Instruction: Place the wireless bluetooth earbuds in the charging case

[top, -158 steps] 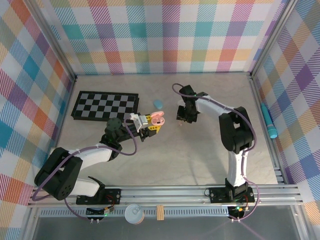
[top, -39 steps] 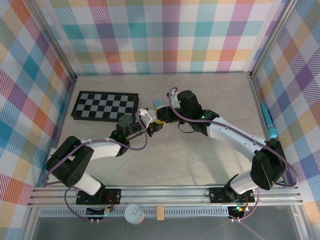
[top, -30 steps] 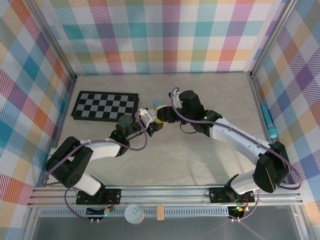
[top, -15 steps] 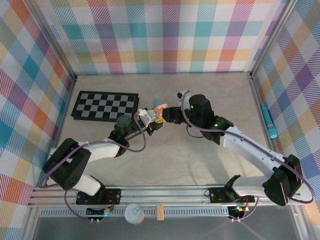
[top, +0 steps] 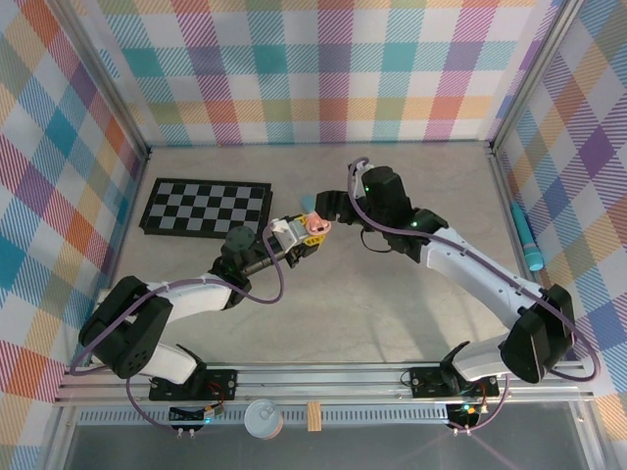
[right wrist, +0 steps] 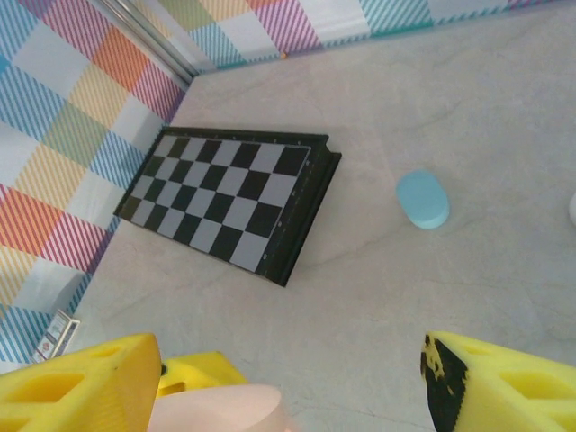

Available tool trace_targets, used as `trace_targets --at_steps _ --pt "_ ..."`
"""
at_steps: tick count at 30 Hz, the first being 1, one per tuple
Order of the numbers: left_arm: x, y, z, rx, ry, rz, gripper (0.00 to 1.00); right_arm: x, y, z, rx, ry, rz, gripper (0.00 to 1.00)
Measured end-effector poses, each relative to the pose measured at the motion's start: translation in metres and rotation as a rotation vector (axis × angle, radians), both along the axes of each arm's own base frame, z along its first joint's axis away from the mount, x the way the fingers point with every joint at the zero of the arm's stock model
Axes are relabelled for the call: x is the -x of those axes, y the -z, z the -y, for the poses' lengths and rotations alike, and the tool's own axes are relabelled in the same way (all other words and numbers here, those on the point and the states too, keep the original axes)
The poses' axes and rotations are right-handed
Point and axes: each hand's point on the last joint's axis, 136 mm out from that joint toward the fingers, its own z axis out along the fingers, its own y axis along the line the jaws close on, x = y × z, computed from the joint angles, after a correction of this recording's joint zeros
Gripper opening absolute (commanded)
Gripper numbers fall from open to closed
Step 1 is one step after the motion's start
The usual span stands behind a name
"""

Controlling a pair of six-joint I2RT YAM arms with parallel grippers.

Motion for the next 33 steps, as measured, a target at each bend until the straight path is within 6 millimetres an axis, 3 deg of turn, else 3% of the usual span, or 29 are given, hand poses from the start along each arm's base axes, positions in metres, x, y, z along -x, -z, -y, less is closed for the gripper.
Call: trace_targets --at_steps 12,21,27,33 --pt "-0.005 -0.002 -0.005 0.003 -0.044 -0.011 0.25 0.011 0.017 0.002 0.002 -0.028 -0.070 0.75" --pt "-0.004 -0.018 -0.006 0.085 -0.041 -0.018 0.25 0.028 0.013 0.007 -0.367 -0.127 -0.220 0.72" --pt "-0.004 -0.019 -0.006 0.110 -0.038 -0.049 0.25 0.041 0.008 -0.012 -0.591 -0.223 -0.332 0.67" --pt "-0.004 -0.019 -0.006 0.118 -0.037 -0.062 0.25 0.038 0.010 -0.027 -0.704 -0.274 -0.402 0.45"
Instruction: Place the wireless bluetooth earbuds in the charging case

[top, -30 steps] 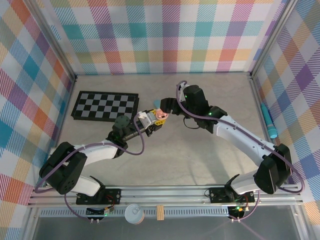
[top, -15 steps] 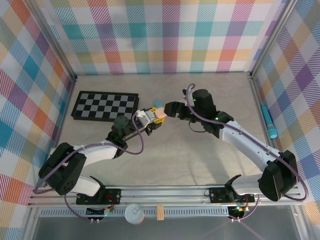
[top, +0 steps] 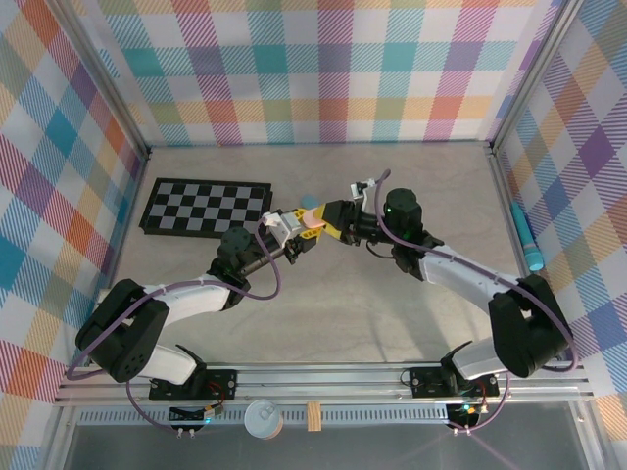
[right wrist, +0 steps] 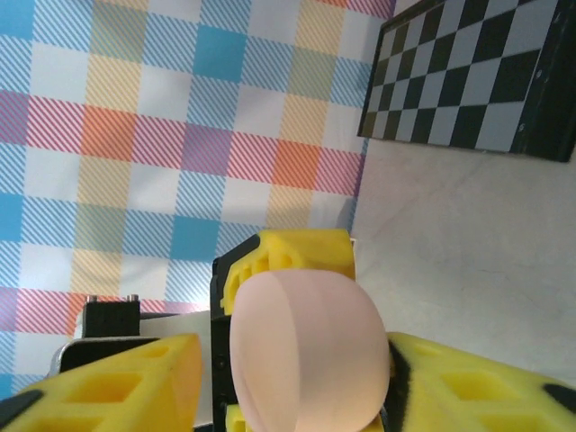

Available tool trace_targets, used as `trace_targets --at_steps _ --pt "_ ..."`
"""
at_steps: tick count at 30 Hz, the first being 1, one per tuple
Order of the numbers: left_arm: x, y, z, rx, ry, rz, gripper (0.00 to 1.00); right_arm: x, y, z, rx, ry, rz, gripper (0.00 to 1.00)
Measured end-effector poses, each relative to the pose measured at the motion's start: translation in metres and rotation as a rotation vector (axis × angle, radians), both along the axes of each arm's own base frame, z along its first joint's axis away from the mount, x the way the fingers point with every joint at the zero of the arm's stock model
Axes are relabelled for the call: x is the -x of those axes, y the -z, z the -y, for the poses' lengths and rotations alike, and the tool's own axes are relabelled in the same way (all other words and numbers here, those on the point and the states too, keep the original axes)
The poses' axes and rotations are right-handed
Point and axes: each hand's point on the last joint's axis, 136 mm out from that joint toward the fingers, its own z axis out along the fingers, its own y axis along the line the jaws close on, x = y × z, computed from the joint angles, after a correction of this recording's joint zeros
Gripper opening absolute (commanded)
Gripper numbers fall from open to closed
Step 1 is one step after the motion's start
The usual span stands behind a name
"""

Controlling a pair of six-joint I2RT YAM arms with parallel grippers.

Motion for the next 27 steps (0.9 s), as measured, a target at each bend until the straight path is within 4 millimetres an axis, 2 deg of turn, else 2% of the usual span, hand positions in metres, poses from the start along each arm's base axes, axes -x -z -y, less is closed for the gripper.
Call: trace_targets --at_steps 7,9,11,13,15,18,22,27 --pt "0.000 -0.007 -0.001 0.028 -0.002 0.003 0.25 0.001 -0.004 -0.002 -0.039 -0.014 -0.018 0.21" --pt "0.000 -0.009 -0.002 0.031 -0.005 0.007 0.28 0.001 -0.006 -0.002 -0.045 -0.014 -0.014 0.19" --pt "0.001 -0.010 -0.002 0.032 -0.006 0.008 0.41 0.001 -0.006 -0.002 -0.045 -0.014 -0.007 0.17" --pt "0.001 -0.009 -0.002 0.028 -0.007 0.011 0.63 -0.001 -0.005 -0.001 -0.034 -0.004 0.000 0.15" --pt "0.000 -0.009 -0.003 0.025 -0.010 0.014 0.80 -0.003 0.000 0.001 -0.007 0.019 0.001 0.15" --pt "0.002 -0.002 -0.004 -0.001 -0.018 0.013 1.00 -0.007 0.008 0.010 0.055 0.067 0.016 0.15" --pt "0.008 0.015 -0.008 -0.060 -0.019 -0.026 1.00 -0.019 0.024 0.028 0.149 0.148 0.035 0.16" --pt "0.021 0.039 -0.009 -0.151 -0.001 -0.089 1.00 -0.033 0.059 0.052 0.289 0.241 0.016 0.16"
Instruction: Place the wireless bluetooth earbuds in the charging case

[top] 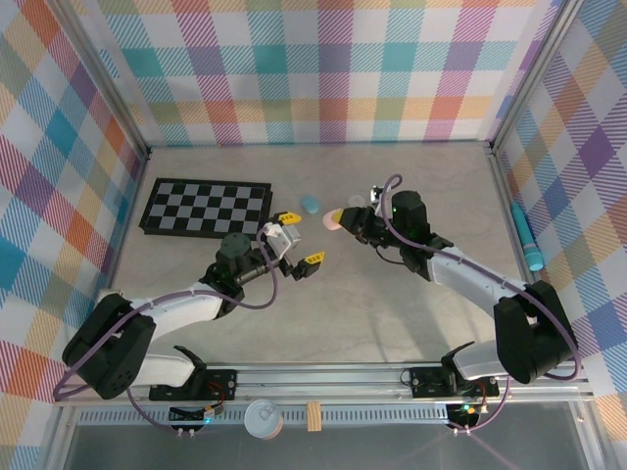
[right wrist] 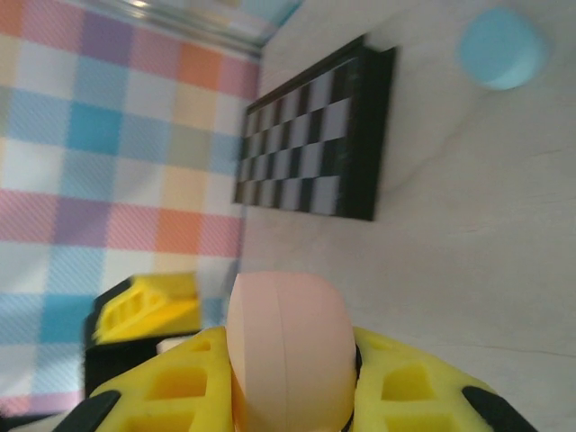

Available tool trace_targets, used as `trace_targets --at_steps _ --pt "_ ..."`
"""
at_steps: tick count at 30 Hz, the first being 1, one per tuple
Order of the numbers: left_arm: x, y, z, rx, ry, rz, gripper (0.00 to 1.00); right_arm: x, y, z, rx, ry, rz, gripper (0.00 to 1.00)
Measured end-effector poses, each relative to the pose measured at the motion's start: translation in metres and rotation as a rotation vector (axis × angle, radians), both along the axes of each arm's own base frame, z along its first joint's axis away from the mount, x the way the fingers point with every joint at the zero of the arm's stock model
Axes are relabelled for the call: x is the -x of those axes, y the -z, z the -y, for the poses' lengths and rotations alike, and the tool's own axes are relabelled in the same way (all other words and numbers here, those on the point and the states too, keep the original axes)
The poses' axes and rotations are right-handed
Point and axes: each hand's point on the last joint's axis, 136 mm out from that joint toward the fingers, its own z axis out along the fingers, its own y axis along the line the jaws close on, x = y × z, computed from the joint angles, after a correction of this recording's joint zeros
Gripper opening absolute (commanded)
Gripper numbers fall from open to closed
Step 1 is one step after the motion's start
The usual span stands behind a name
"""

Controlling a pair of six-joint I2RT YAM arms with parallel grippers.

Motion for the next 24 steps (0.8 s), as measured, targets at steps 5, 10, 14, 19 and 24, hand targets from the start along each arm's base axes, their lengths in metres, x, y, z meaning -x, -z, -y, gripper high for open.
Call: trace_targets --at_steps 5,10,14,19,24 --pt "0.016 0.022 0.004 -0.084 0.037 -0.069 1.00 -0.011 0.042 0.014 0.127 0.063 -0.055 0.16" --pt "0.027 0.053 0.002 -0.186 0.068 -0.153 1.00 -0.015 0.089 0.021 0.217 0.098 -0.146 0.16" --pt "0.033 0.063 0.003 -0.231 0.101 -0.188 1.00 -0.012 0.120 0.026 0.265 0.110 -0.209 0.16" --pt "0.034 0.065 0.006 -0.250 0.119 -0.195 1.00 -0.008 0.141 0.032 0.302 0.124 -0.248 0.19" --pt "0.035 0.067 0.005 -0.259 0.120 -0.203 1.00 -0.008 0.150 0.036 0.327 0.142 -0.263 0.30"
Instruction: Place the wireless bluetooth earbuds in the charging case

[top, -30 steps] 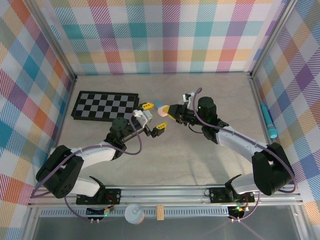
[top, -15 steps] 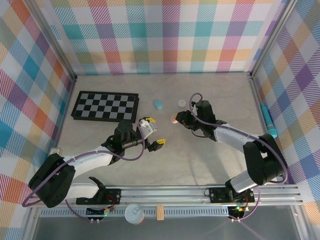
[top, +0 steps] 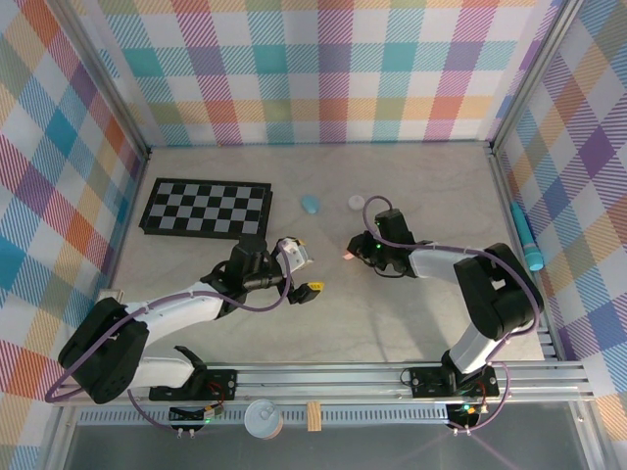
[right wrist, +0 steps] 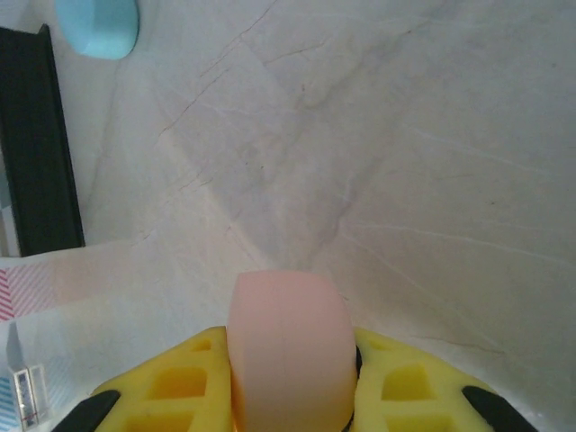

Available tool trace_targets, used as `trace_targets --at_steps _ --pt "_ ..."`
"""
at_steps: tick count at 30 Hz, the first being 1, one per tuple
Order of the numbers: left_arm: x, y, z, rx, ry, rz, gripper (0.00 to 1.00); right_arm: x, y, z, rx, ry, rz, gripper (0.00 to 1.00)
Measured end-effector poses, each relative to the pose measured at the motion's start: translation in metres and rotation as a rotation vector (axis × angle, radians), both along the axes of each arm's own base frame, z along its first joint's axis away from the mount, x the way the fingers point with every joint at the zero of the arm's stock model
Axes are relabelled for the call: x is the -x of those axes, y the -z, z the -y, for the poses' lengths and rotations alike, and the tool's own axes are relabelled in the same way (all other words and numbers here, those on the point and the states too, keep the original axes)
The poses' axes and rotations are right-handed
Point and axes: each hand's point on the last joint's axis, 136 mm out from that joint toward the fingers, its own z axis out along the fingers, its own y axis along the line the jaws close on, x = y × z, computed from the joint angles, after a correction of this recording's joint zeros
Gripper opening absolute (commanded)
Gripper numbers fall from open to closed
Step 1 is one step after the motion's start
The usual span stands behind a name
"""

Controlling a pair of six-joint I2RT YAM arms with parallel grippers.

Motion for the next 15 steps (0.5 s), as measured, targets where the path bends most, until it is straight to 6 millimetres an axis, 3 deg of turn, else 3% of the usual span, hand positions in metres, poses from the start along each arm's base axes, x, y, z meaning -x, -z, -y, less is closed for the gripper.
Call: trace_targets --at_steps 9,15 --pt "-0.010 -0.004 -0.006 -0.005 -0.064 0.029 1.00 0.003 0.006 0.021 0.117 0.038 0.001 0.59" --pt "-0.038 -0.020 -0.040 0.032 -0.304 0.121 1.00 0.002 -0.016 0.046 0.244 0.064 0.079 0.78"
